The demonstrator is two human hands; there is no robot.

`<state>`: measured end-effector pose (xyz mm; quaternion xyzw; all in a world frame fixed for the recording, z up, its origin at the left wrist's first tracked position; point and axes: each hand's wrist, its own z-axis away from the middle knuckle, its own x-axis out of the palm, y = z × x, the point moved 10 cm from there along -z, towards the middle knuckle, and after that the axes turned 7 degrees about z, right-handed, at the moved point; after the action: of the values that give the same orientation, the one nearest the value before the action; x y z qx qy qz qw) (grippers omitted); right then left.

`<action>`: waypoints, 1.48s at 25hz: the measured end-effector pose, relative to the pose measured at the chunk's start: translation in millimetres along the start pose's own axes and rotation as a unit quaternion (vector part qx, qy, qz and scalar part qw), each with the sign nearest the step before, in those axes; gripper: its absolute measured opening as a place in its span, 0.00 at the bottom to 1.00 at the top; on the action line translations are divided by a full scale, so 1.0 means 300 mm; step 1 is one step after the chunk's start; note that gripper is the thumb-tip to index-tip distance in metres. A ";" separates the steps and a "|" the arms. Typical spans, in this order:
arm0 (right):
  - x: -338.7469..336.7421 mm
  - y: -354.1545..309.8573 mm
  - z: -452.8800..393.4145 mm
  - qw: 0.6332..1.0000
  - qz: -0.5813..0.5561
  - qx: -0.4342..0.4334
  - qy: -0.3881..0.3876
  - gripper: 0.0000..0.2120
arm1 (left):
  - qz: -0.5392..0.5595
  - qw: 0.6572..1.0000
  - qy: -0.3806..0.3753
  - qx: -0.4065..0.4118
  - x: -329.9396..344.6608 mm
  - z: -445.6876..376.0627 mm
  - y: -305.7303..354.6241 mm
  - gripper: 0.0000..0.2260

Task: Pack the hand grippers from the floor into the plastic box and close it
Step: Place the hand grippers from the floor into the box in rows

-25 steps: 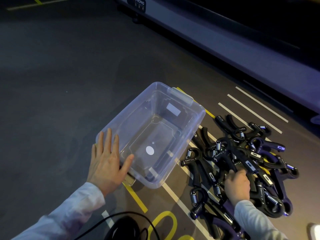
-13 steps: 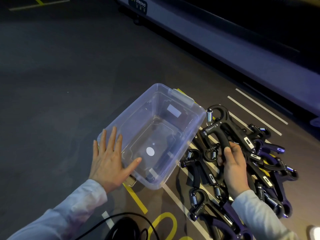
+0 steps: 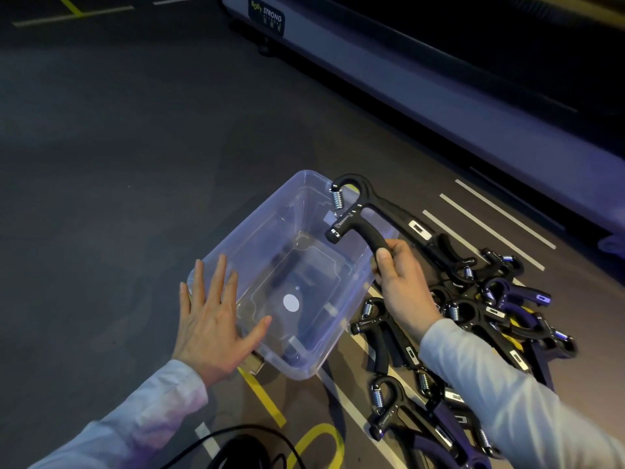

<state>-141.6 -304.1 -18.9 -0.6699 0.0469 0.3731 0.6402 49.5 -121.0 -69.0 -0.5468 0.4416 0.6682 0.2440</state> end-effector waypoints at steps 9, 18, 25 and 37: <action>0.241 0.065 -0.181 0.988 -0.007 0.116 -0.099 0.11 | 0.001 1.000 0.007 0.017 0.016 0.001 -0.005 0.42; 0.271 0.077 -0.191 0.980 -0.032 0.153 -0.122 0.10 | -0.015 0.999 0.032 0.026 0.053 -0.010 -0.031 0.42; 0.249 0.081 -0.183 0.976 -0.056 0.165 -0.127 0.08 | 0.025 0.997 0.066 0.040 0.033 -0.030 -0.021 0.41; 0.270 0.105 -0.186 0.975 -0.027 0.173 -0.137 0.09 | 0.007 0.996 0.077 0.044 0.030 -0.033 -0.022 0.40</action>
<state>-75.8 -325.8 -95.7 -0.4929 0.0044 0.4300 0.7564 57.4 -127.7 -79.8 -0.5823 0.4921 0.6056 0.2281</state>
